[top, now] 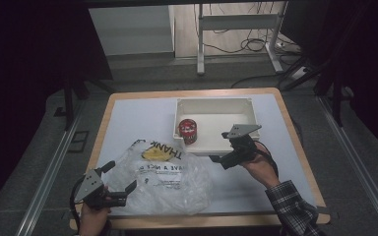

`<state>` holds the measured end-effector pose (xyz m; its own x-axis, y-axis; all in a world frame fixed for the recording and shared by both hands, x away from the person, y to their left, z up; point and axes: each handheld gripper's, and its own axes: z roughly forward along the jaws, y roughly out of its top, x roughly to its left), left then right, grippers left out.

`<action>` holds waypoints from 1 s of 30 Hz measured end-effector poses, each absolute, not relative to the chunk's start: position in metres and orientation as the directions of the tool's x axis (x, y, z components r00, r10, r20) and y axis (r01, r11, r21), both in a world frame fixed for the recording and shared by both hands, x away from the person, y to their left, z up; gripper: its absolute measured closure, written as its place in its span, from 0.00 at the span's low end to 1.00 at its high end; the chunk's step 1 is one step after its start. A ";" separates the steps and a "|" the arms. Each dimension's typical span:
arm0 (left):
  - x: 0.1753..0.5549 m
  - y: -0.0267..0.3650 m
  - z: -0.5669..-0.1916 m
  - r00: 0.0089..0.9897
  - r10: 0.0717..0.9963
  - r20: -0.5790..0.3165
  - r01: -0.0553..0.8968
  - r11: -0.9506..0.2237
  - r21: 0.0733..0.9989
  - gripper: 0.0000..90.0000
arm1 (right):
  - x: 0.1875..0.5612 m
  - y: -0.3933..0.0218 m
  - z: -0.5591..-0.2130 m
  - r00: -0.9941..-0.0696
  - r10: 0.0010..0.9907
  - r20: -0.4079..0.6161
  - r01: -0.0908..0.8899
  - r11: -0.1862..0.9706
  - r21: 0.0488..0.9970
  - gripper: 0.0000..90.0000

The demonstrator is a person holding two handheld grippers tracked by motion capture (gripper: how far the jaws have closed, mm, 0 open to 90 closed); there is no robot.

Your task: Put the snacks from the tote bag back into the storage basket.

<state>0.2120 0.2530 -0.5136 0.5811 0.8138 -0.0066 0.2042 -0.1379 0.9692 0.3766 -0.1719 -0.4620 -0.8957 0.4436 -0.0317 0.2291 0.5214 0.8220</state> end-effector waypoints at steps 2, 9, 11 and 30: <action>0.212 0.253 -0.514 0.581 0.814 -0.007 0.204 -0.138 0.969 0.00 | 0.375 -0.174 -0.462 -0.895 0.445 -0.030 0.231 0.520 0.822 0.03; 0.212 0.253 -0.514 0.581 0.814 -0.006 0.204 -0.139 0.969 0.00 | 0.368 -0.180 -0.463 -0.890 0.455 -0.027 0.233 0.503 0.832 0.03; 0.212 0.253 -0.514 0.581 0.814 -0.006 0.204 -0.139 0.969 0.00 | 0.366 -0.182 -0.463 -0.889 0.456 -0.031 0.230 0.504 0.833 0.03; 0.212 0.252 -0.514 0.583 0.813 -0.005 0.207 -0.143 0.968 0.00 | 0.354 -0.202 -0.465 -0.866 0.498 -0.045 0.237 0.486 0.841 0.02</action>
